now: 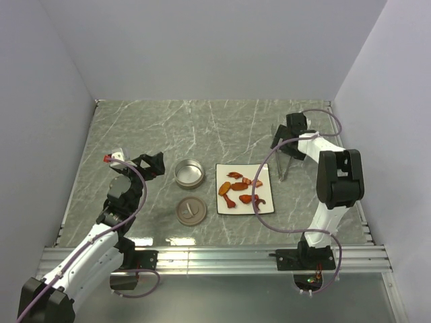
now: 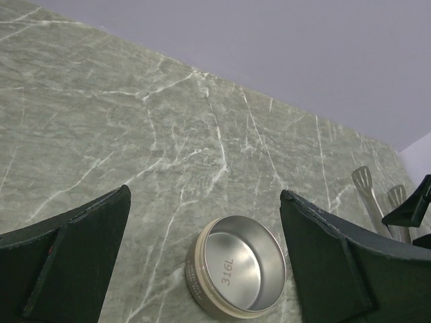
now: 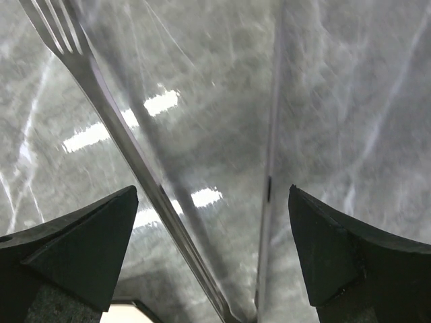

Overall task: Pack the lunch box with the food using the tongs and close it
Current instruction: Grab the clamp with the right arm

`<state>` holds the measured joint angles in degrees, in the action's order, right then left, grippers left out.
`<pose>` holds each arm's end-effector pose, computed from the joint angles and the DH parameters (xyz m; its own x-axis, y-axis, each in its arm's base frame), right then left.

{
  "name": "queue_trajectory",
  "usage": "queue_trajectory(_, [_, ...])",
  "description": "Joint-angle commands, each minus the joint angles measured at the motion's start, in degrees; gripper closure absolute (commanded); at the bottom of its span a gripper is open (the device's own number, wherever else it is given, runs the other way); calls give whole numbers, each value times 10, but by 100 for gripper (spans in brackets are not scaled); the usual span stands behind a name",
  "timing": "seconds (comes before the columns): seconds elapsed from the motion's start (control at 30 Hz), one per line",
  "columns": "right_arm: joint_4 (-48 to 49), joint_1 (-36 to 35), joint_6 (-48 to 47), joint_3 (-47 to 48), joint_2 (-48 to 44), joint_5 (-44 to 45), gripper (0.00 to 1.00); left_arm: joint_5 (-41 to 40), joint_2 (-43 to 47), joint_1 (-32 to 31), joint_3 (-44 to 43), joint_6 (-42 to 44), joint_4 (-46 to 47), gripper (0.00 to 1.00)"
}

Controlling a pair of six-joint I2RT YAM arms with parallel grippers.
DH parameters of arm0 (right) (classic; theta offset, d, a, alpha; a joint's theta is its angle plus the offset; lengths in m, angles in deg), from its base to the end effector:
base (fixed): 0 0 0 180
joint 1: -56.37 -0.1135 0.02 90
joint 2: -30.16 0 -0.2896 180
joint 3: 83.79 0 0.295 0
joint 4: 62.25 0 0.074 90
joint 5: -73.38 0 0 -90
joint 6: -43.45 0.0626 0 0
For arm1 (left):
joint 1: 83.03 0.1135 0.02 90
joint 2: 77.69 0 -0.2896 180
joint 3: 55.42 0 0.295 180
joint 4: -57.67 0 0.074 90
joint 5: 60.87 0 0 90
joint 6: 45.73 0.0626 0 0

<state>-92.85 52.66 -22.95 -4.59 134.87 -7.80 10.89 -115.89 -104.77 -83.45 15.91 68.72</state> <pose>0.4352 0.0186 0.1538 -0.7505 0.3478 -0.5619 0.3512 0.9302 0.1066 0.2081 -0.0619 0.2426 -0.0165 -0.4791 -0.8776 0.0605 0.8756 -0.4792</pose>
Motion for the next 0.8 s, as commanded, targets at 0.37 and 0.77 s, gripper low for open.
queue_trajectory(0.37, [-45, 2, -29, 63, 51, -32, 12, -2, 23, -1, -19, -6, 2, 0])
queue_trajectory(0.77, [-11, -4, -29, 23, 15, -17, 36, -6, 40, -1, -13, -6, -1, 1])
